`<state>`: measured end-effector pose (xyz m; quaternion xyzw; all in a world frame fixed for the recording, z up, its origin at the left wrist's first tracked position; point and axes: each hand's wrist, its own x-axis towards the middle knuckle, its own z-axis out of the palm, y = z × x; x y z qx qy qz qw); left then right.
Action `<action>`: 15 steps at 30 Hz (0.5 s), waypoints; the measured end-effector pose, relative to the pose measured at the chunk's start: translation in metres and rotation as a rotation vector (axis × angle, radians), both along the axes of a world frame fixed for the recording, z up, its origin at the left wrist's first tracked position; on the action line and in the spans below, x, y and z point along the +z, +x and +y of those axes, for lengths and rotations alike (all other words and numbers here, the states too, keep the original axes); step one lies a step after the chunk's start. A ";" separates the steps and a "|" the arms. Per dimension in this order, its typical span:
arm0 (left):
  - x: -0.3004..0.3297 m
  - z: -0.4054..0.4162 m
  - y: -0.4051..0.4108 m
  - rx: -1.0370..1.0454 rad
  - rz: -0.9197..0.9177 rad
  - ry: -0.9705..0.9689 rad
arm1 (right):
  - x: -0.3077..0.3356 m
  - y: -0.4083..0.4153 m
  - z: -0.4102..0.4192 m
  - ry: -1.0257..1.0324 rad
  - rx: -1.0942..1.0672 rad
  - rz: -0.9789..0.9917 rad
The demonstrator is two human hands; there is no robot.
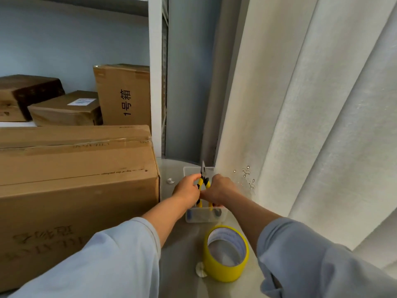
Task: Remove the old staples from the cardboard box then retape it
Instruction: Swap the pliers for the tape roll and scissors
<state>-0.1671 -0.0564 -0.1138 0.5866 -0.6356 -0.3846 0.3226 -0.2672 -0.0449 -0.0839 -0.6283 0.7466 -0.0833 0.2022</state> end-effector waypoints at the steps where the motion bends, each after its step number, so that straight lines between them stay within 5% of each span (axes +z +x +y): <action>1: -0.007 -0.002 0.001 -0.022 -0.038 0.017 | -0.005 0.003 -0.001 0.007 0.025 0.062; 8: -0.032 -0.009 0.003 -0.097 -0.281 0.010 | -0.010 0.009 -0.014 0.091 0.168 0.203; 15: -0.040 -0.011 0.003 -0.101 -0.345 0.026 | -0.009 0.002 -0.012 -0.118 0.186 0.501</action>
